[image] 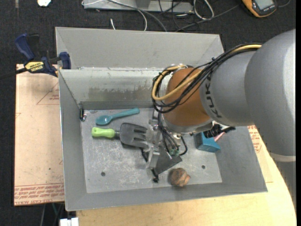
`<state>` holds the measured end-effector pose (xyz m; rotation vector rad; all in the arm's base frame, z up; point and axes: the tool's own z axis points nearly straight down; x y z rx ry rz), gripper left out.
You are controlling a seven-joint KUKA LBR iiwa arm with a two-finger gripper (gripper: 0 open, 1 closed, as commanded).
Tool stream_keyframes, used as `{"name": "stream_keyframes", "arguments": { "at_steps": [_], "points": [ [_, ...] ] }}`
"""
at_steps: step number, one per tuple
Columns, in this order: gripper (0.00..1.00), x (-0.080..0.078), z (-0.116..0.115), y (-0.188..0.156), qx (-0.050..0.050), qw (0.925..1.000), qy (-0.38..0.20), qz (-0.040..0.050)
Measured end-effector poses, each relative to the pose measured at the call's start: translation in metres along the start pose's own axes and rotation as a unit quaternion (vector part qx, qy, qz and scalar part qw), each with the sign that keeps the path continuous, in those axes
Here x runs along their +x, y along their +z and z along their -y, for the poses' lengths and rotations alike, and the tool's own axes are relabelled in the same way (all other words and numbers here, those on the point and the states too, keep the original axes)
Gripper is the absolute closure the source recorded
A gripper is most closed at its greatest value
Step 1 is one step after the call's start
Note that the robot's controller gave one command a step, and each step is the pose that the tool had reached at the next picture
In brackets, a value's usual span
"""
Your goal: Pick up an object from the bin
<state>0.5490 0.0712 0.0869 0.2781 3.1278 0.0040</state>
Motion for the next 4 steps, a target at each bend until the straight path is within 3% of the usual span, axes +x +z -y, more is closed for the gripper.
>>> {"name": "stream_keyframes", "arguments": {
  "at_steps": [1, 2, 3, 4],
  "points": [
    [1.0, -0.021, -0.023, 0.016, -0.002, 0.9972, -0.074, 0.0026],
    [1.0, -0.021, -0.022, 0.016, -0.002, 0.9973, -0.074, 0.0026],
    [1.0, -0.027, -0.023, -0.038, -0.001, 0.9962, -0.087, 0.0],
    [1.0, -0.049, -0.018, -0.039, -0.002, 0.9877, -0.156, 0.0057]
  ]
}}
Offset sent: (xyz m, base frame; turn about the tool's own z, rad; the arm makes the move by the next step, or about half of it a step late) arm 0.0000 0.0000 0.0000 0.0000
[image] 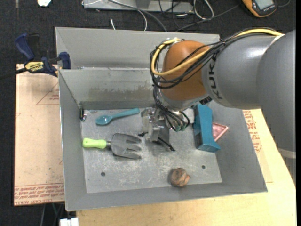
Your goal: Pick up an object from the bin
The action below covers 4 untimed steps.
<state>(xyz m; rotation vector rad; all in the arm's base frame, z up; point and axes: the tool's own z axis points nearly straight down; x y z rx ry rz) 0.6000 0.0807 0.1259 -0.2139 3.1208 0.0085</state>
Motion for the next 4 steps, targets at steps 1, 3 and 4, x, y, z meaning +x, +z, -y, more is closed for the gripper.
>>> {"name": "stream_keyframes", "arguments": {
  "at_steps": [1, 3, 4],
  "points": [
    [1.0, -0.028, 0.019, 0.058, -0.001, 0.9978, -0.067, 0.0015],
    [1.0, -0.034, 0.058, 0.006, 0.0, 0.9919, -0.127, 0.0032],
    [1.0, -0.029, 0.065, -0.035, -0.002, 0.9909, -0.135, -0.0012]
  ]
}}
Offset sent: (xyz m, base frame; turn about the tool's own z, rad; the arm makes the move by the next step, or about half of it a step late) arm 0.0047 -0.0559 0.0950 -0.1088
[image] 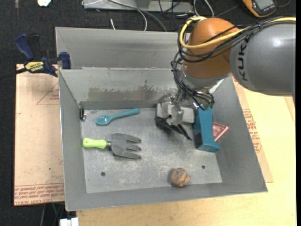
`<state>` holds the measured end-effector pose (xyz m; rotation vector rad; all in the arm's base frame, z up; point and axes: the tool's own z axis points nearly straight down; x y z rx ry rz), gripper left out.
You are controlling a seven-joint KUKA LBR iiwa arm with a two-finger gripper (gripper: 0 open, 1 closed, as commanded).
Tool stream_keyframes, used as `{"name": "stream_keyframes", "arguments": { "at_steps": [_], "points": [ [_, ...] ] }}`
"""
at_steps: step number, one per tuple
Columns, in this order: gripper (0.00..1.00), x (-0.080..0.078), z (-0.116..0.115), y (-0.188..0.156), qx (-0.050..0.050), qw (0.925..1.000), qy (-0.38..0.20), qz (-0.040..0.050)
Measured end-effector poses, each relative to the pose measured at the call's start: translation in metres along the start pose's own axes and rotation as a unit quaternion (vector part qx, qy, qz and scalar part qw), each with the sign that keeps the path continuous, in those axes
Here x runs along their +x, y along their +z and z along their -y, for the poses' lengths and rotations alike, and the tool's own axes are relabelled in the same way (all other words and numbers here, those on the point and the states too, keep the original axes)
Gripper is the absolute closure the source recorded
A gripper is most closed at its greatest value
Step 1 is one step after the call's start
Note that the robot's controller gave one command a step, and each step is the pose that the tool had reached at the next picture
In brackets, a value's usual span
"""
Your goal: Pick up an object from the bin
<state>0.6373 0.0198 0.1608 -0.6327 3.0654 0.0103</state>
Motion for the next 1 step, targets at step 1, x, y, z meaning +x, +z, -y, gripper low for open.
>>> {"name": "stream_keyframes", "arguments": {
  "at_steps": [1],
  "points": [
    [1.0, 0.0113, -0.021, -0.0991, -0.001, 0.9874, -0.158, -0.001]
  ]
}}
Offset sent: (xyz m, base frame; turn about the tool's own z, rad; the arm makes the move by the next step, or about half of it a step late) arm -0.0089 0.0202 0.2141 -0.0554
